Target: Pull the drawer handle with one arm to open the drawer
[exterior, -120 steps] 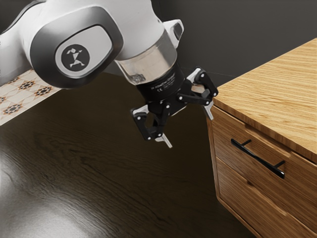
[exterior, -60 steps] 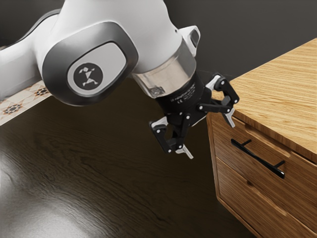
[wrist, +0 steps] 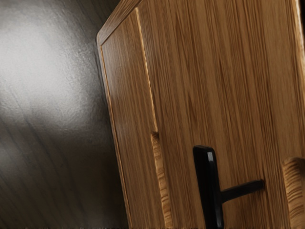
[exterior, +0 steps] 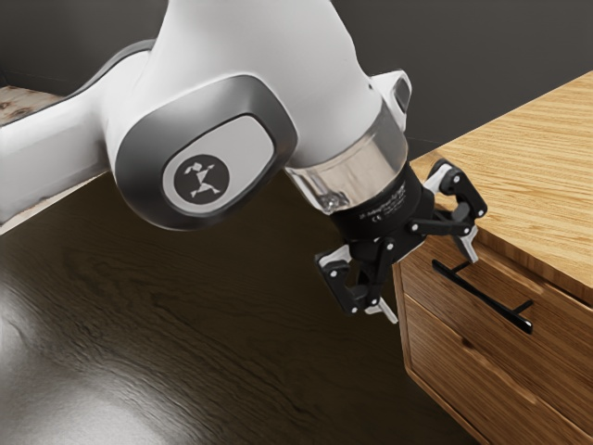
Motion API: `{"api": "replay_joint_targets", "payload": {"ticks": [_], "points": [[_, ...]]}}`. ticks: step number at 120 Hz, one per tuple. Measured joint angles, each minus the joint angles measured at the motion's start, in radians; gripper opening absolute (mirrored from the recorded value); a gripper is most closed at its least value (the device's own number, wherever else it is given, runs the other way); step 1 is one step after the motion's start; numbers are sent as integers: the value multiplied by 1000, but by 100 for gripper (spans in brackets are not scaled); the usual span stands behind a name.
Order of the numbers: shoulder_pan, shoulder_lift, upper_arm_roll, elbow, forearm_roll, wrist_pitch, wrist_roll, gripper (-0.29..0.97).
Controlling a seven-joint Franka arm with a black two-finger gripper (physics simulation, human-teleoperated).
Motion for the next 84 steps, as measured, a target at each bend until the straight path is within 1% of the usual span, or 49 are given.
{"api": "replay_joint_targets", "payload": {"ticks": [28,63,84], "points": [[-13,4,0,-7,1,20,-14,66],[-22,8,0,-21,1,40,-26,54],[-22,8,-1,-29,1,44,-31,49]]}}
